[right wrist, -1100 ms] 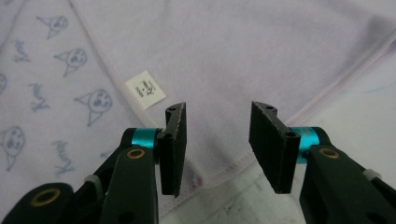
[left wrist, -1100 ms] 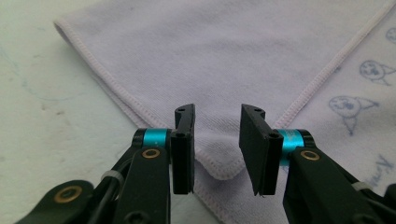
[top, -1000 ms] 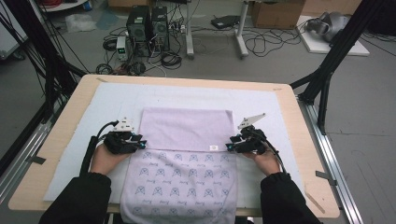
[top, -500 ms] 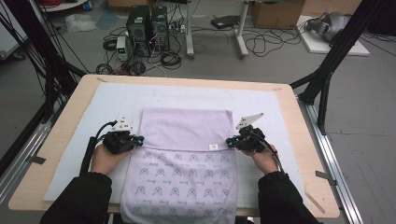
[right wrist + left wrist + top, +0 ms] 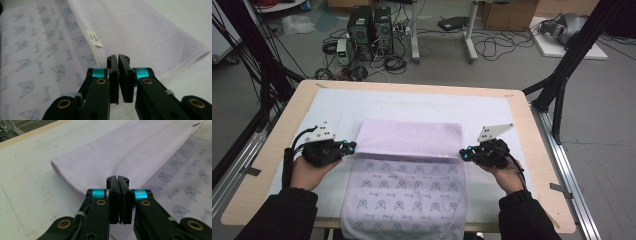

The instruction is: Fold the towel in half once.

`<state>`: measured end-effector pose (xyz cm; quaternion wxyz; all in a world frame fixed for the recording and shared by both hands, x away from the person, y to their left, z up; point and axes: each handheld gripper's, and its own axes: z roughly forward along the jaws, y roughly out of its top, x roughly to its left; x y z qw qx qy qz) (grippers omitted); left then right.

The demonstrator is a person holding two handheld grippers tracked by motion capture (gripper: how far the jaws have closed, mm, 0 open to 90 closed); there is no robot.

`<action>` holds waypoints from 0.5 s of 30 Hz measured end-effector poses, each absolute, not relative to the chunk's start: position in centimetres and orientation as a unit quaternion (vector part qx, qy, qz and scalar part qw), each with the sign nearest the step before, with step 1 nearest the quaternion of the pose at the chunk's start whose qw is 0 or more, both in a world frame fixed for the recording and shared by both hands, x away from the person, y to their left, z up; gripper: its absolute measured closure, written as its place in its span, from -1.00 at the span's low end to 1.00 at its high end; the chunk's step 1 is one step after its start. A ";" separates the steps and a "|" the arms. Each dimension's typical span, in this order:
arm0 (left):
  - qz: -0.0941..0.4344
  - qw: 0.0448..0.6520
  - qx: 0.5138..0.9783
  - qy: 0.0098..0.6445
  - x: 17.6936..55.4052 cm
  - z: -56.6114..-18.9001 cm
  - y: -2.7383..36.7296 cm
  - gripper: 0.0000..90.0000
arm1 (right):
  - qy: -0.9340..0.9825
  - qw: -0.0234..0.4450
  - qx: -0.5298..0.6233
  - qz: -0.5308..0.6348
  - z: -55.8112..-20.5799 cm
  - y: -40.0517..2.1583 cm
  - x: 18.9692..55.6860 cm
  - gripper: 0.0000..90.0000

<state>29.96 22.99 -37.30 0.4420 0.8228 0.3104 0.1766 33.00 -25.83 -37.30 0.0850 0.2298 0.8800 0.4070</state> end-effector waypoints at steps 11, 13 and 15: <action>0.169 0.425 0.846 0.273 22.0 -40.1 23.4 0.54 | 0.888 0.049 0.190 0.415 -38.7 -26.4 24.7 0.60; 0.176 0.422 0.844 0.280 22.9 -40.3 23.3 0.46 | 0.883 0.048 0.207 0.417 -38.9 -26.5 25.6 0.50; 0.183 0.423 0.840 0.287 24.3 -40.4 23.1 0.40 | 0.882 0.067 0.219 0.412 -38.9 -26.5 26.8 0.32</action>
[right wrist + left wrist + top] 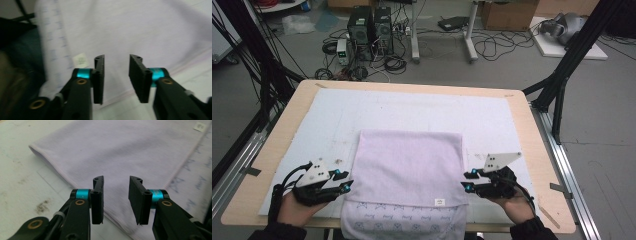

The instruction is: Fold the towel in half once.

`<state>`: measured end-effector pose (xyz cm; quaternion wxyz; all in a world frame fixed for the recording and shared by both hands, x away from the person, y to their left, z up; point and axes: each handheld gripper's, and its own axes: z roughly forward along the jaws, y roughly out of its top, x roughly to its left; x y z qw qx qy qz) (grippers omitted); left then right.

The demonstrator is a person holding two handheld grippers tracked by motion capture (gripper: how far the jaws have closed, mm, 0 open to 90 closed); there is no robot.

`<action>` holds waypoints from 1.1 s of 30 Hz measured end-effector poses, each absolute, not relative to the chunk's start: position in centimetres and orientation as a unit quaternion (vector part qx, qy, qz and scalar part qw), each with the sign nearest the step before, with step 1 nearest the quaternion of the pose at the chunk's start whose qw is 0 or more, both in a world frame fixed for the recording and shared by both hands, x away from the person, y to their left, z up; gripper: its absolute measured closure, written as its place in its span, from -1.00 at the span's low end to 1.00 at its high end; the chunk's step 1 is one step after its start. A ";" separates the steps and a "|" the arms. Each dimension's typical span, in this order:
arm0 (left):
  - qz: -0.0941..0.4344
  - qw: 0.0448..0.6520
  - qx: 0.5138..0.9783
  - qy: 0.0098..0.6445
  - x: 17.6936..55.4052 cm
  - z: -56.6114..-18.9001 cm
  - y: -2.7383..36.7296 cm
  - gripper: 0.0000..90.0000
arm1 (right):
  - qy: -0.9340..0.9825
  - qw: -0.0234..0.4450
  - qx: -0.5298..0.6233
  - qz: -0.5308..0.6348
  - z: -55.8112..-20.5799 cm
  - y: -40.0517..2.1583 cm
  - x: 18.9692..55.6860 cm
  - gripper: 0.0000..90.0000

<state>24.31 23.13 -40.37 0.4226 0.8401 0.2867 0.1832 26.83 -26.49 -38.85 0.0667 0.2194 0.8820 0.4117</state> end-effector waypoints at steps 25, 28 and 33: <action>0.165 0.395 0.802 0.417 39.8 -44.6 21.5 0.73 | 0.868 0.087 0.329 0.362 -44.0 -25.1 42.5 0.51; 0.170 0.389 0.804 0.417 39.7 -44.4 21.4 0.91 | 0.869 0.060 0.314 0.379 -44.1 -24.7 42.6 0.83; 0.212 0.387 0.795 0.416 39.9 -43.0 21.5 0.94 | 0.877 0.106 0.300 0.359 -42.0 -24.3 43.0 0.87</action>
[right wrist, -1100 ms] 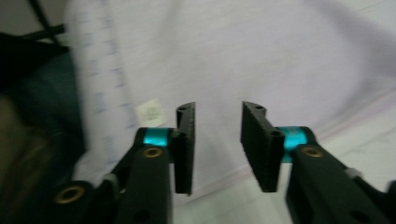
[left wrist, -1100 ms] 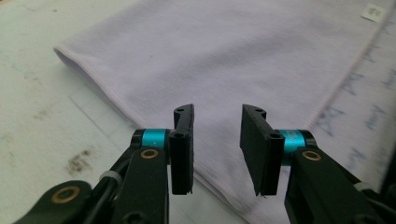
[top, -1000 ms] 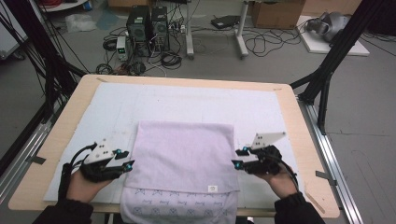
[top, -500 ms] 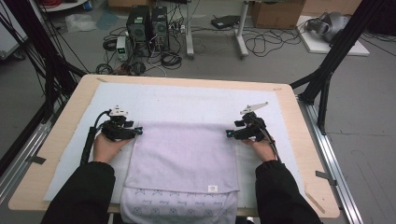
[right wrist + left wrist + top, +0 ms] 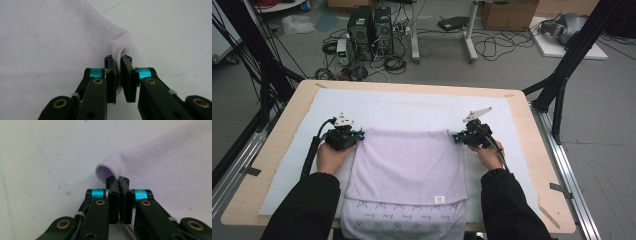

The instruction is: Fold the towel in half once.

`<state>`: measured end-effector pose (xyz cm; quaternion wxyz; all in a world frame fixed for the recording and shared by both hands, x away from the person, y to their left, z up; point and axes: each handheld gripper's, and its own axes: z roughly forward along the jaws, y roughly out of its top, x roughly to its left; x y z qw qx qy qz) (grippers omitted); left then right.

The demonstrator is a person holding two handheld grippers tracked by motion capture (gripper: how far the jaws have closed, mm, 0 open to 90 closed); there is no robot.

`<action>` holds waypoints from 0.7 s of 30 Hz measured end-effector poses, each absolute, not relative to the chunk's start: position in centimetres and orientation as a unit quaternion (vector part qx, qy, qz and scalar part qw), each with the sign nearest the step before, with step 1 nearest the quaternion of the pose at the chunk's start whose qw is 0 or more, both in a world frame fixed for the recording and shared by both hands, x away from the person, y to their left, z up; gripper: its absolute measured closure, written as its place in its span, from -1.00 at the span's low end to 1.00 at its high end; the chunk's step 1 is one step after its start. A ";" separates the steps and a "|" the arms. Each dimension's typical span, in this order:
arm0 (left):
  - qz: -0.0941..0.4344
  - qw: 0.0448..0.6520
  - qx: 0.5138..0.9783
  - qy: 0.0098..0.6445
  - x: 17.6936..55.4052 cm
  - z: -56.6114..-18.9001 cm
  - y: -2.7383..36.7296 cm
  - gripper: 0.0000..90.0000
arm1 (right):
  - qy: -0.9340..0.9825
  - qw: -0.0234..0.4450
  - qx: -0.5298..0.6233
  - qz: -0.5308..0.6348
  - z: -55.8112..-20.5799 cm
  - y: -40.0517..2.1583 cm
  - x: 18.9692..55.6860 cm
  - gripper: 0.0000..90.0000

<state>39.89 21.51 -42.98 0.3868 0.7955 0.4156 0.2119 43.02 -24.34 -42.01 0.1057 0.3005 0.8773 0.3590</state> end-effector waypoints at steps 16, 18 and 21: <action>0.298 0.395 0.767 0.408 43.7 -33.9 21.3 0.34 | 0.835 0.205 0.338 0.384 -31.6 -26.2 47.1 -0.02; 0.284 0.393 0.774 0.408 43.1 -35.5 21.7 0.33 | 0.848 0.202 0.330 0.361 -33.7 -26.4 46.1 -0.02; 0.264 0.397 0.781 0.403 41.8 -37.6 22.2 0.29 | 0.852 0.140 0.355 0.358 -35.4 -26.8 45.6 -0.14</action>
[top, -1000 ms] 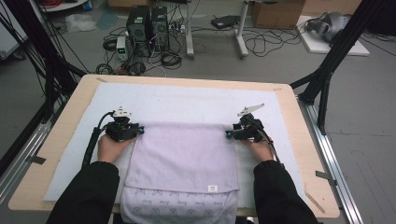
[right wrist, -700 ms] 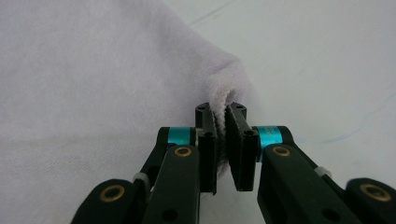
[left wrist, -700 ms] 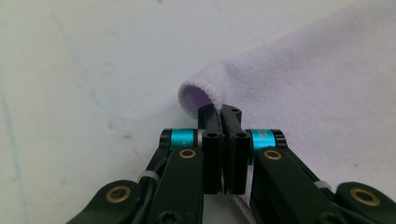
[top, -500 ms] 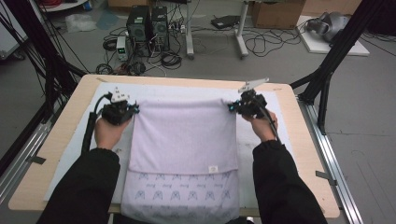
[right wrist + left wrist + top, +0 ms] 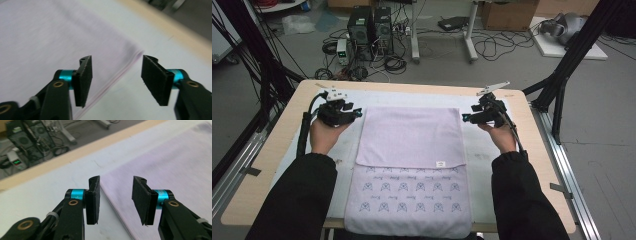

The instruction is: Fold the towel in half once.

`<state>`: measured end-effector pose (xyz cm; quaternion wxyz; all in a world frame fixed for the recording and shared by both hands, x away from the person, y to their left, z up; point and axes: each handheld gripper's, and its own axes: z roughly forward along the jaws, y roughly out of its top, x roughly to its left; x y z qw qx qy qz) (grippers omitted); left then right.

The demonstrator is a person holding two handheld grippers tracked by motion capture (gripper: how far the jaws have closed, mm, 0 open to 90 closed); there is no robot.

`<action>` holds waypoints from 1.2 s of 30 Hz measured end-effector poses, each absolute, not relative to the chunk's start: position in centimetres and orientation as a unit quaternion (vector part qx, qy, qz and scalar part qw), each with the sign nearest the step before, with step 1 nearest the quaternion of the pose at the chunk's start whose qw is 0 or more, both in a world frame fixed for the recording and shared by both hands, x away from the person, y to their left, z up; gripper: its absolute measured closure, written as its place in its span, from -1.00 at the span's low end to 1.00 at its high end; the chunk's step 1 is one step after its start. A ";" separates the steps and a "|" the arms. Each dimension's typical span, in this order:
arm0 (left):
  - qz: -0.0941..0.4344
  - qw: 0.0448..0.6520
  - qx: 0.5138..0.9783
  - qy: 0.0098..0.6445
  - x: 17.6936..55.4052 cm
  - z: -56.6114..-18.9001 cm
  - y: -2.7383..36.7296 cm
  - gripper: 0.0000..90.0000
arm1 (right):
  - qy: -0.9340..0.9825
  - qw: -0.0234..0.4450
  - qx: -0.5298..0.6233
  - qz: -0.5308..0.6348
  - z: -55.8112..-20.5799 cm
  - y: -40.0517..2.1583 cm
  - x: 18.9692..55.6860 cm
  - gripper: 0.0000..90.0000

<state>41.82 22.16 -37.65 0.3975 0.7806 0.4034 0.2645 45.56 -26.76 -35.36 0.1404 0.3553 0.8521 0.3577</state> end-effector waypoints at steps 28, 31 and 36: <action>0.155 0.398 0.845 0.321 32.8 -44.0 20.8 0.32 | 0.892 0.065 0.291 0.339 -42.0 -25.2 36.0 0.17; 0.152 0.397 0.848 0.317 32.7 -44.0 20.7 0.35 | 0.890 0.075 0.287 0.345 -42.0 -25.2 35.7 0.17; 0.154 0.391 0.852 0.311 32.7 -44.3 20.3 0.48 | 0.881 0.084 0.286 0.368 -43.2 -25.8 34.8 0.20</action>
